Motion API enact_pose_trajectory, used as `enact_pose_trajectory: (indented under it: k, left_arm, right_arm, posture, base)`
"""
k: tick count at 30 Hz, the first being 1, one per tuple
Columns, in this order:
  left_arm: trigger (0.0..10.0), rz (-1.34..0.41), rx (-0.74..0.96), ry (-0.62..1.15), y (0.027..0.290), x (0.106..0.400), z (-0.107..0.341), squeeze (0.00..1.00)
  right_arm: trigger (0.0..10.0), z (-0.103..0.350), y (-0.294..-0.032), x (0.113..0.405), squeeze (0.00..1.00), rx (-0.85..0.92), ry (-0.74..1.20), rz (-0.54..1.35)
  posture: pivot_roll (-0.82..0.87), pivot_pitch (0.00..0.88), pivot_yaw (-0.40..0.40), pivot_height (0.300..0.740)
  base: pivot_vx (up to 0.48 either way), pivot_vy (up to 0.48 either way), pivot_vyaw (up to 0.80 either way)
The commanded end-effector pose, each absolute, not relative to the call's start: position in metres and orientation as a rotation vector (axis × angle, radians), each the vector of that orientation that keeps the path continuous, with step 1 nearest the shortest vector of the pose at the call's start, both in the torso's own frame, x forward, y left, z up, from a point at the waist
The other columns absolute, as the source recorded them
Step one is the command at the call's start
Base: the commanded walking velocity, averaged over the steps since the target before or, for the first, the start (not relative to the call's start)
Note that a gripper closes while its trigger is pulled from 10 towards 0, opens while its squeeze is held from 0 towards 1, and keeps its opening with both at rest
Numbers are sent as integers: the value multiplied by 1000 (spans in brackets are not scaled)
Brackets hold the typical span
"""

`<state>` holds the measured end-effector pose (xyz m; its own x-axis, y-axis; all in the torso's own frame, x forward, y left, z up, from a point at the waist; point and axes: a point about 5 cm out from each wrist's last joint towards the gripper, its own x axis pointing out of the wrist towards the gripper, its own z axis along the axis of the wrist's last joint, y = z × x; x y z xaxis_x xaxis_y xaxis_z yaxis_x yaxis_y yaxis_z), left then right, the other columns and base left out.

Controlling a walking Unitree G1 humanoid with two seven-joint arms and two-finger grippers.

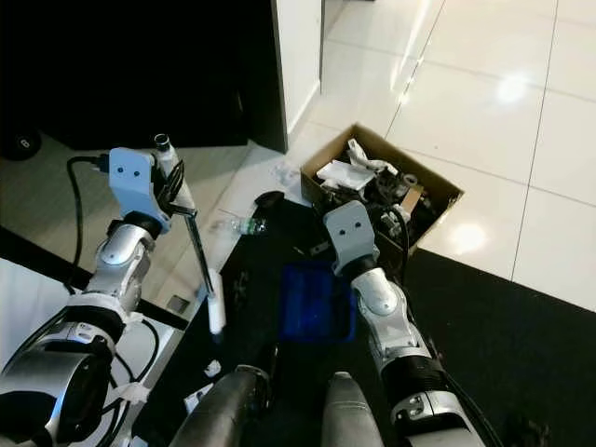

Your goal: Sweep floor

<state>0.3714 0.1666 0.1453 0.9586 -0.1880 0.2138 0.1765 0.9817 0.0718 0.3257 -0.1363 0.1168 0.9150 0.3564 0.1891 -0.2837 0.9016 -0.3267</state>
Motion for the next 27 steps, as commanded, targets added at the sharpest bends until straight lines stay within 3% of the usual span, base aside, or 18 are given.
enact_pose_trajectory:
  k: [1,11,17,22,27]
  left_arm:
    - [10000,-177,15,-226,167,372,146,0]
    - [10000,-274,-152,-261,150,377,157,0]
    - [10000,-516,-201,-345,139,369,174,0]
    - [10000,-816,-201,-350,140,335,192,0]
    - [10000,-908,-241,-381,152,317,226,0]
  right_arm:
    - [10000,109,-131,321,0,-306,-218,358]
    - [10000,112,-125,320,0,-293,-236,383]
    - [10000,114,-119,321,0,-287,-239,402]
    - [10000,114,-117,321,0,-277,-243,406]
    - [10000,114,-117,322,0,-273,-240,407]
  posture:
    - [-181,391,137,740]
    - [-174,389,140,740]
    - [-147,388,148,740]
    - [-106,381,159,740]
    - [-75,366,161,740]
  base:
    - [0,0,0]
    - [0,0,0]
    - [0,0,0]
    - [0,0,0]
    - [0,0,0]
